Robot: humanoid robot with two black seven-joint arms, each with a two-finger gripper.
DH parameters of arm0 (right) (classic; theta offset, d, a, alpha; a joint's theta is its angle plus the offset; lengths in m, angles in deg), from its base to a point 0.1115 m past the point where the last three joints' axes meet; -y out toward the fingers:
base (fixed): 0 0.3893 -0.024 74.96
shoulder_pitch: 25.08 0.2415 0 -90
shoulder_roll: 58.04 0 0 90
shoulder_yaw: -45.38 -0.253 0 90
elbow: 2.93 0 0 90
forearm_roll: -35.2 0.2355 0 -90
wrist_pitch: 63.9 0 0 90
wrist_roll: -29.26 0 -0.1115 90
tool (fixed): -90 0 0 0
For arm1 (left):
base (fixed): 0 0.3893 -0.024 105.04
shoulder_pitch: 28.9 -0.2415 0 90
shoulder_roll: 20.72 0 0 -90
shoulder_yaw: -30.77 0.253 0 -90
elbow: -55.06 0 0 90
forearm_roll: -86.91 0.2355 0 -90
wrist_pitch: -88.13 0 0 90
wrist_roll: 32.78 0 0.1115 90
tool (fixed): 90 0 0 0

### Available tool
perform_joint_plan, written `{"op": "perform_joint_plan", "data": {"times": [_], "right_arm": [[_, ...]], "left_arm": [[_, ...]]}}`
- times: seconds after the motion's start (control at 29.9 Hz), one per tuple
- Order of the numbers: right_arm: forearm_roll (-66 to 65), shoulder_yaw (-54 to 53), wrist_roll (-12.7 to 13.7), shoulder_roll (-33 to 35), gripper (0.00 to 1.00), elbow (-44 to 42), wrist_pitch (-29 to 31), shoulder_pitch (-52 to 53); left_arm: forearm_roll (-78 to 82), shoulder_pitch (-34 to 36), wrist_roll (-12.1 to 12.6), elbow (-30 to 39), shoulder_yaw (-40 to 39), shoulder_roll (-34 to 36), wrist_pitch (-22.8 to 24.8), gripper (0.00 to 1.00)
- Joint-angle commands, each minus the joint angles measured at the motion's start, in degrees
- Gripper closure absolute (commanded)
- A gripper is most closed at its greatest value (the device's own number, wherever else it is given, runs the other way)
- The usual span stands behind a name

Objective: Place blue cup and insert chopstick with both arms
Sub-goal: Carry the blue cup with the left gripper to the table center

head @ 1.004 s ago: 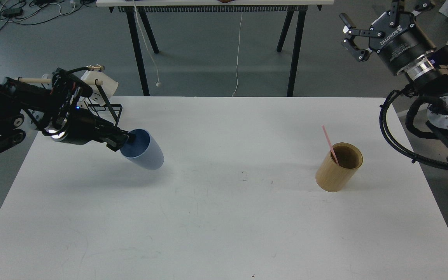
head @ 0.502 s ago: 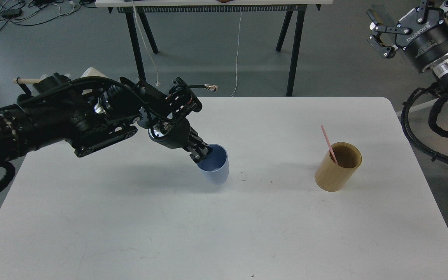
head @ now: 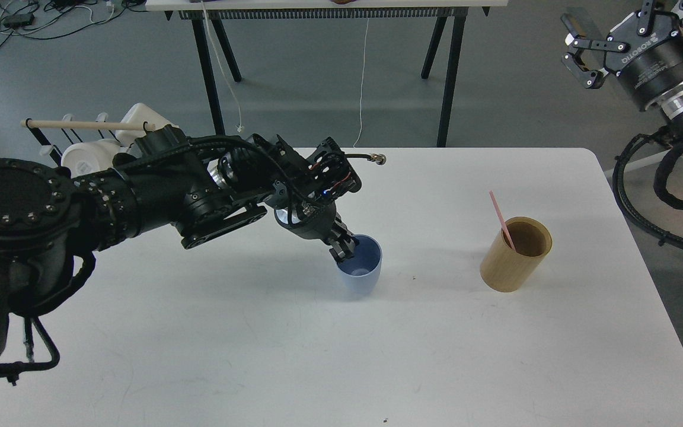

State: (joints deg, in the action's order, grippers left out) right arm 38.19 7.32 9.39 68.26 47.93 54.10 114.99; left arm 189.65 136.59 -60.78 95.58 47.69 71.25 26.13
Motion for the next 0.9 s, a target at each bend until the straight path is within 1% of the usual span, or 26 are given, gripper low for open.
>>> {"op": "perform_joint_plan", "data": {"times": [0.0,0.1,0.17,0.23,0.44,0.54,0.7,0.87], "right_arm": [[0.87,-0.43,-0.43,0.0,0.01,0.21,0.0,-0.23],[0.87,-1.84,-2.62,-0.35,0.02,0.03,0.0,-0.85],[0.87,-2.02,-3.33,-0.7,0.02,0.03,0.0,-1.02],[0.87,-2.19,-3.51,-0.87,0.04,0.03,0.0,-1.02],[0.79,-2.9,-4.04,-1.05,0.04,-0.14,0.0,-1.02],[0.0,-2.2,-4.04,-0.96,0.01,-0.93,0.0,-1.02],[-0.36,0.88,-3.95,-0.88,0.01,-1.02,0.0,-1.02],[-0.36,1.32,-3.95,-0.87,0.01,-1.11,0.0,-1.02]], "left_arm": [[0.0,-0.16,0.0,0.09,-0.05,-0.03,-0.01,1.0],[0.0,-0.16,0.0,0.18,-0.13,0.05,-0.01,0.98],[0.0,-0.34,0.0,0.18,-0.05,0.05,-0.01,0.97],[0.0,-0.34,0.0,0.18,-0.05,0.05,-0.01,0.97],[-0.26,-0.42,0.0,0.18,-0.13,-0.03,-0.01,0.94],[-0.97,-0.51,0.0,0.44,-0.22,-0.03,-0.01,0.93],[-0.97,-0.69,0.0,0.26,-0.22,-0.47,-0.01,0.92],[-1.06,-0.86,0.0,0.18,-0.22,-0.47,-0.01,0.91]]}}
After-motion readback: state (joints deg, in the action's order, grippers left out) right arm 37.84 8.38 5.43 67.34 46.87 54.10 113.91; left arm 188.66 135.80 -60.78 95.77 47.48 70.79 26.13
